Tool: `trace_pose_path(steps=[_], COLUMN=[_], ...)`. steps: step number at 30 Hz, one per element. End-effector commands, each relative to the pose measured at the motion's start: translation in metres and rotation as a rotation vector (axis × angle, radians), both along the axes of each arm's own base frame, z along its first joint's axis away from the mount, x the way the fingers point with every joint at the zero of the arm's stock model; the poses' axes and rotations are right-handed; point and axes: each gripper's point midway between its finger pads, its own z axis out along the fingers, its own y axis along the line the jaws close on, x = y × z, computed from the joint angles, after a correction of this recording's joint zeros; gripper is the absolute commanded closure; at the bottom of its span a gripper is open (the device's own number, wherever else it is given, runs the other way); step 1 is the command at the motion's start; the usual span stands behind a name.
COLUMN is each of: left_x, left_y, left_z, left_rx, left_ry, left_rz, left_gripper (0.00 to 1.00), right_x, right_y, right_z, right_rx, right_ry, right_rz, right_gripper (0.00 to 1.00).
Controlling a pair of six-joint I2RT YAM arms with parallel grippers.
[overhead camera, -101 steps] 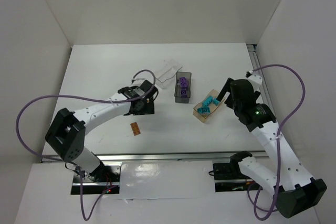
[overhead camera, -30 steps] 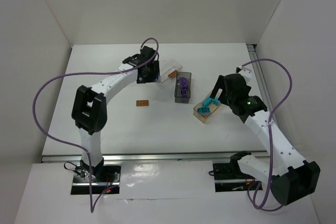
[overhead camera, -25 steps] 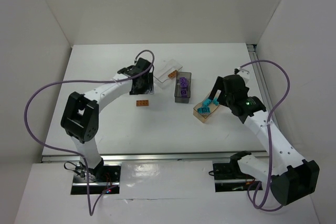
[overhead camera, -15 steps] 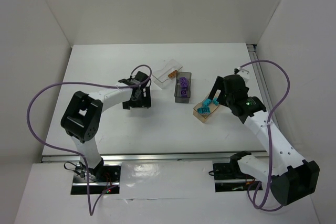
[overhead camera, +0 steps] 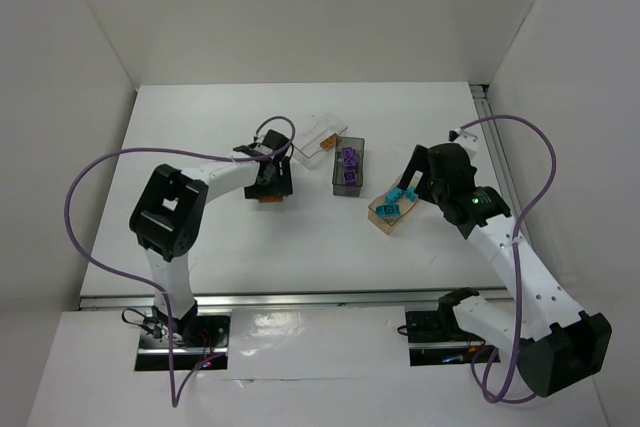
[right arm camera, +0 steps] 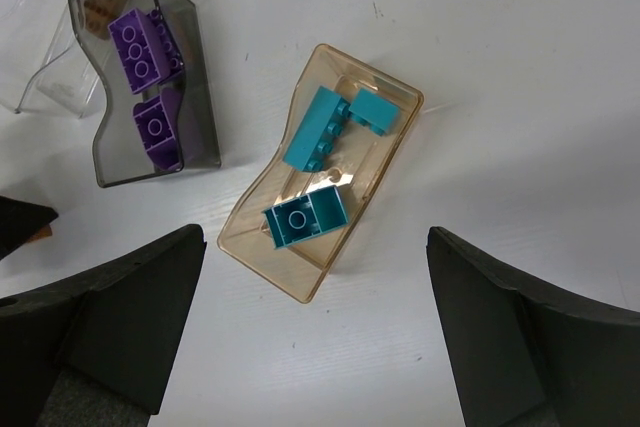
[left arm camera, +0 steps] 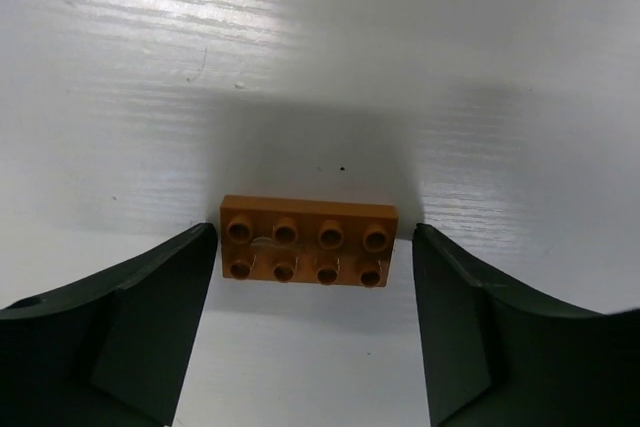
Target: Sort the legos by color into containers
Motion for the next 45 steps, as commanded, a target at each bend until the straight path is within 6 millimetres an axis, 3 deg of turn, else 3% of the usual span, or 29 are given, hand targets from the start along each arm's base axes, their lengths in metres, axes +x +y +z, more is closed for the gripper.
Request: trace_pose_path(steps=[1, 4, 7, 13, 14, 16, 17, 19, 21, 23, 24, 25, 26, 27, 29, 32, 36, 37, 39, 40, 41, 42, 43, 44, 45], left_x=[0.003, 0.0, 0.004, 0.025, 0.038, 0.045, 0.058, 0.069, 0.087, 0.098, 0.11, 0.114, 0.12, 0.127, 0.131, 0.131, 0.116, 0.105, 0.092, 0.08, 0.068, 0.062, 0.05, 0.037, 0.029], left_y=[0.003, 0.007, 0.001, -0.019, -0.026, -0.033, -0.045, -0.05, -0.061, -0.065, -0.072, -0.077, -0.084, -0.09, -0.096, -0.093, -0.081, -0.074, -0.07, -0.063, -0.056, -0.053, -0.045, -0.037, -0.033], left_z=[-0.008, 0.002, 0.039, 0.09, 0.107, 0.107, 0.124, 0.116, 0.129, 0.111, 0.123, 0.12, 0.102, 0.11, 0.101, 0.12, 0.172, 0.194, 0.217, 0.209, 0.237, 0.246, 0.232, 0.255, 0.259], left_rx=[0.011, 0.026, 0.022, -0.053, -0.076, -0.057, -0.082, -0.066, -0.089, -0.06, -0.077, -0.088, -0.088, -0.105, -0.106, -0.108, -0.117, -0.133, -0.149, -0.138, -0.17, -0.187, -0.174, -0.202, -0.21], left_ry=[0.017, 0.017, -0.07, -0.179, -0.222, -0.211, -0.254, -0.235, -0.275, -0.249, -0.28, -0.269, -0.242, -0.251, -0.23, -0.259, -0.362, -0.39, -0.434, -0.414, -0.469, -0.5, -0.477, -0.527, -0.54], left_rz=[0.031, 0.05, 0.041, 0.004, 0.005, -0.008, -0.016, -0.024, -0.023, -0.027, -0.025, -0.034, -0.043, -0.049, -0.066, -0.059, -0.039, -0.038, -0.039, -0.04, -0.037, -0.035, -0.036, -0.034, -0.033], left_gripper=[0.16, 0.33, 0.4, 0.41, 0.41, 0.41, 0.41, 0.41, 0.41, 0.4, 0.39, 0.38, 0.37, 0.29, 0.07, 0.01, 0.02, 0.02, 0.02, 0.02, 0.02, 0.02, 0.02, 0.02, 0.02], right_x=[-0.001, -0.001, -0.001, 0.003, 0.003, 0.002, 0.001, 0.0, -0.002, -0.002, -0.001, -0.002, -0.002, -0.002, -0.002, -0.002, -0.002, -0.002, -0.004, -0.004, -0.005, -0.006, -0.005, -0.005, -0.006], right_y=[-0.003, -0.003, -0.003, 0.003, 0.003, 0.003, 0.001, -0.002, -0.004, -0.004, -0.004, -0.005, -0.006, -0.006, -0.009, -0.01, -0.01, -0.012, -0.02, -0.03, -0.034, -0.039, -0.044, -0.044, -0.044], right_z=[0.006, 0.006, 0.006, 0.005, 0.005, 0.007, 0.006, 0.008, 0.009, 0.009, 0.013, 0.012, 0.012, 0.012, 0.015, 0.015, 0.015, 0.015, 0.014, 0.018, 0.014, 0.011, 0.012, 0.013, 0.011], right_rx=[0.001, 0.001, 0.001, 0.007, 0.007, 0.006, -0.003, -0.018, -0.023, -0.023, -0.02, -0.023, -0.029, -0.029, -0.042, -0.048, -0.048, -0.054, -0.069, -0.096, -0.099, -0.123, -0.142, -0.146, -0.155], right_ry=[-0.027, -0.027, -0.027, -0.023, -0.023, -0.022, -0.014, -0.014, -0.017, -0.017, -0.026, -0.017, -0.019, -0.019, -0.021, -0.022, -0.022, -0.024, -0.018, -0.03, -0.019, -0.004, 0.002, 0.008, 0.028], right_rz=[-0.018, -0.019, -0.019, -0.001, -0.001, -0.001, -0.008, -0.012, -0.019, -0.019, -0.019, -0.019, -0.026, -0.026, -0.029, -0.036, -0.036, -0.043, -0.097, -0.15, -0.186, -0.202, -0.23, -0.23, -0.229], right_gripper=[0.01, 0.01, 0.01, 0.01, 0.01, 0.01, 0.01, 0.01, 0.01, 0.01, 0.01, 0.01, 0.01, 0.01, 0.01, 0.01, 0.01, 0.01, 0.01, 0.01, 0.01, 0.01, 0.01, 0.01, 0.01])
